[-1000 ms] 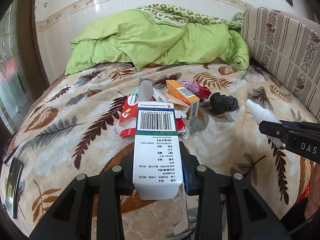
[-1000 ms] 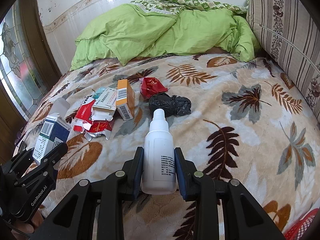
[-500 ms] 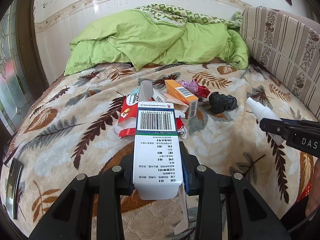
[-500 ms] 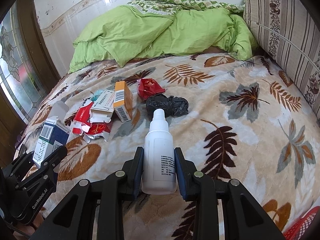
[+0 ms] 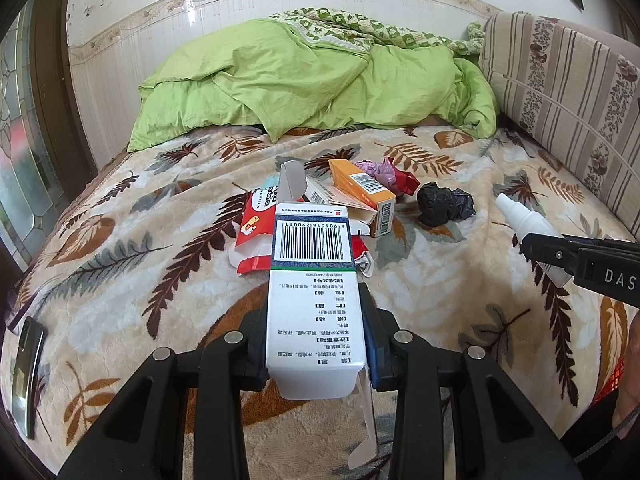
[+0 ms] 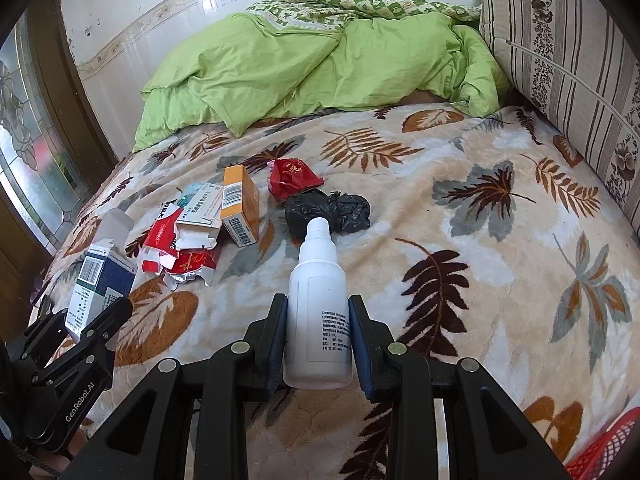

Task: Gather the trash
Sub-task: 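Carry the box and bottle over the red wastebasket and open both tools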

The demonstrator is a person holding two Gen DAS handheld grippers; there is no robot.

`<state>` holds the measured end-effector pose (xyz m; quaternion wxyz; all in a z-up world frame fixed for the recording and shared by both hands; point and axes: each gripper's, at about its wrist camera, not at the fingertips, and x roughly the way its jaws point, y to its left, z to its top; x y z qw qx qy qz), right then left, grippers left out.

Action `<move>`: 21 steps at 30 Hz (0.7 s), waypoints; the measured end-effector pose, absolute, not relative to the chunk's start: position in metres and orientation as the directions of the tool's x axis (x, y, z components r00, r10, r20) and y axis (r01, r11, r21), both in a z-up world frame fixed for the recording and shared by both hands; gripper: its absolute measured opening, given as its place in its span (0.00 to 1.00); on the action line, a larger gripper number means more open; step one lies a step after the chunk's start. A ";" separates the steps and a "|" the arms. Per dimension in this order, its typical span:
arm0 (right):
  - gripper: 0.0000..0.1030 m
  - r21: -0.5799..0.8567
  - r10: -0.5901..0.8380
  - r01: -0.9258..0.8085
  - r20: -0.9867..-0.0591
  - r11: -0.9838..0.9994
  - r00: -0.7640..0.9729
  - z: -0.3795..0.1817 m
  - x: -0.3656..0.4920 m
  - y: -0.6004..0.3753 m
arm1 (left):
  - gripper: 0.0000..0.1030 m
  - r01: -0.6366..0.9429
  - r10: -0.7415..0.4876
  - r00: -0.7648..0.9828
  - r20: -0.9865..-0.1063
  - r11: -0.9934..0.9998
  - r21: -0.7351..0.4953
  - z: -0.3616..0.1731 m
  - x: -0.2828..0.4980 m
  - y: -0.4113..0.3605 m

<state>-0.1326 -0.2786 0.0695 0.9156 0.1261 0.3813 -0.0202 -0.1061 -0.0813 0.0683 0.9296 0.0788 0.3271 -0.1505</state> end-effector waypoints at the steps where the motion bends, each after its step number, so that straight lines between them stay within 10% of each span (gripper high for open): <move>1: 0.31 0.216 0.060 0.133 -0.703 0.967 0.709 0.069 -0.133 -0.279 | 0.32 0.333 -0.229 0.740 -0.632 0.942 0.048 0.068 -0.106 -0.081; 21: 0.31 0.410 0.081 0.254 -0.644 0.876 0.760 0.101 -0.257 -0.353 | 0.32 0.682 -0.556 0.538 -0.634 0.729 -0.061 0.094 -0.168 -0.142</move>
